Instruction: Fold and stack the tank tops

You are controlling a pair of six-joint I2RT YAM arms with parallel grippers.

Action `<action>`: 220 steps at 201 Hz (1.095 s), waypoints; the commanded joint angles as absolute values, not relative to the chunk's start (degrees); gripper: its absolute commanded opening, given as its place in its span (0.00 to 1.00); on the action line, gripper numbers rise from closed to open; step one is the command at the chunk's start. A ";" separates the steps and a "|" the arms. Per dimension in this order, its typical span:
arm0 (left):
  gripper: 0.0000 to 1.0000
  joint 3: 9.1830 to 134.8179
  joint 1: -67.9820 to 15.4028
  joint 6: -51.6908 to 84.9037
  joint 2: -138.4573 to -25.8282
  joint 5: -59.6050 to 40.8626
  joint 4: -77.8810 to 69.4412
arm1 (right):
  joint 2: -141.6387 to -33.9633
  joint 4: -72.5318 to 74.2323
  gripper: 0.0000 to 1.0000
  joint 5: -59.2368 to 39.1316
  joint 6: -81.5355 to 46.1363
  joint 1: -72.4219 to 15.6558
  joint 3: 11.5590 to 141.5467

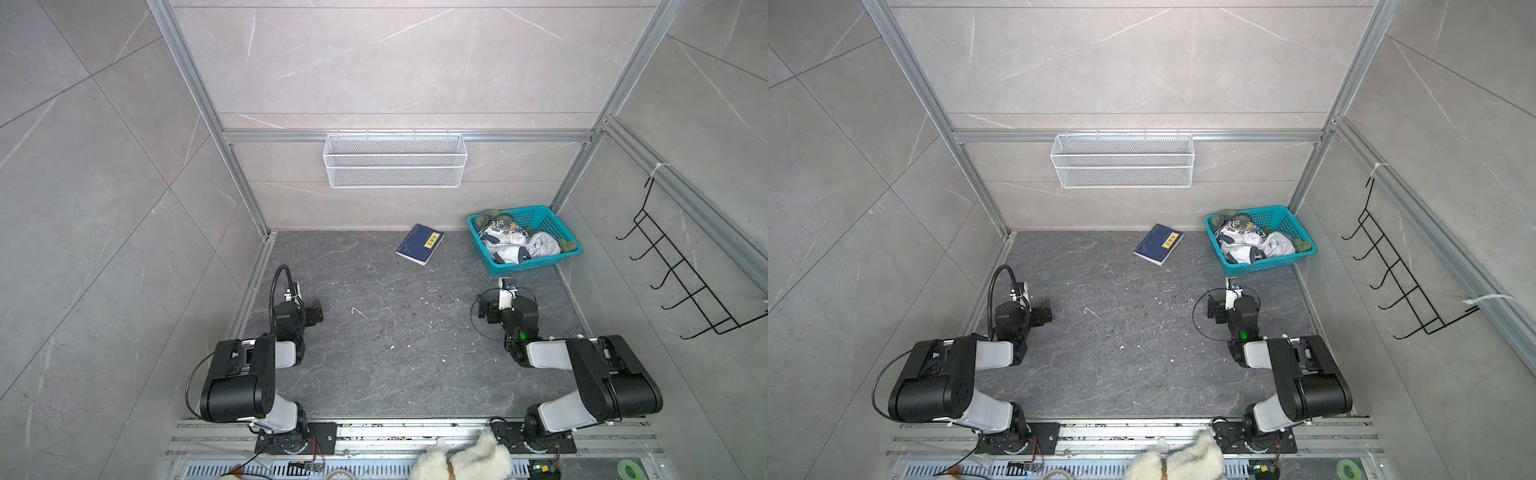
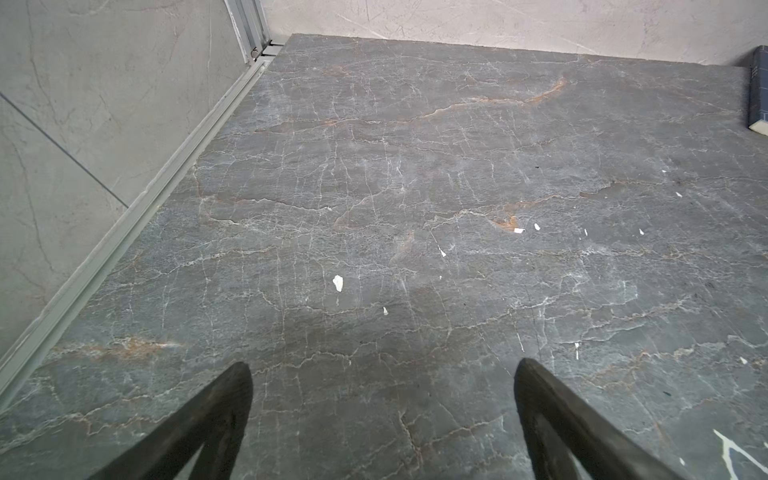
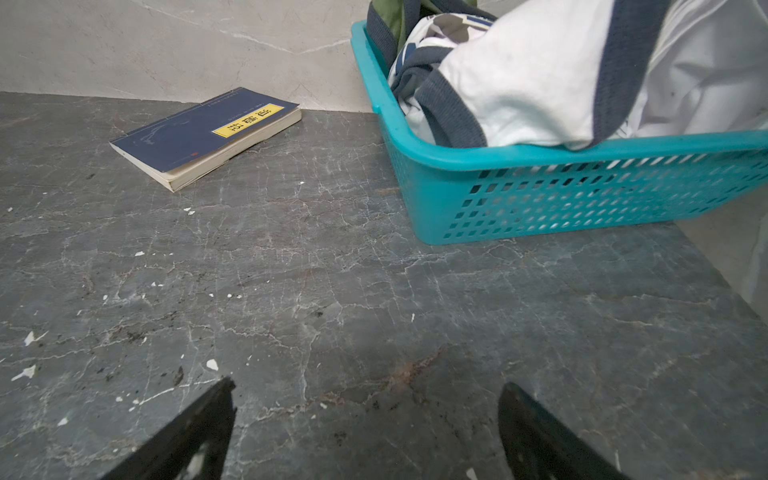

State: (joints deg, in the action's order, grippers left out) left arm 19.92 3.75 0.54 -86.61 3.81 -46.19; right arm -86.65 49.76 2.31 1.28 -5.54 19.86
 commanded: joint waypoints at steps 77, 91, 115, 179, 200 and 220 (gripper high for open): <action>1.00 20.93 3.96 1.09 -85.78 2.45 -47.38 | -86.84 49.19 0.99 2.02 0.84 -5.53 21.17; 1.00 20.97 4.00 1.12 -85.79 2.46 -47.41 | -86.84 49.20 0.99 2.02 0.83 -5.53 21.15; 1.00 20.99 3.96 1.11 -85.78 2.44 -47.40 | -86.84 49.18 0.99 1.95 0.86 -5.60 21.12; 1.00 20.95 3.87 1.02 -85.79 2.52 -47.45 | -86.75 49.22 0.99 1.97 0.78 -5.49 21.06; 1.00 22.08 2.21 0.45 -82.55 5.95 -43.19 | -86.14 48.56 0.99 -0.26 1.75 -5.51 21.25; 1.00 22.51 -0.38 -0.48 -76.97 9.47 -37.50 | -82.94 46.42 0.99 -2.05 3.44 -6.13 20.96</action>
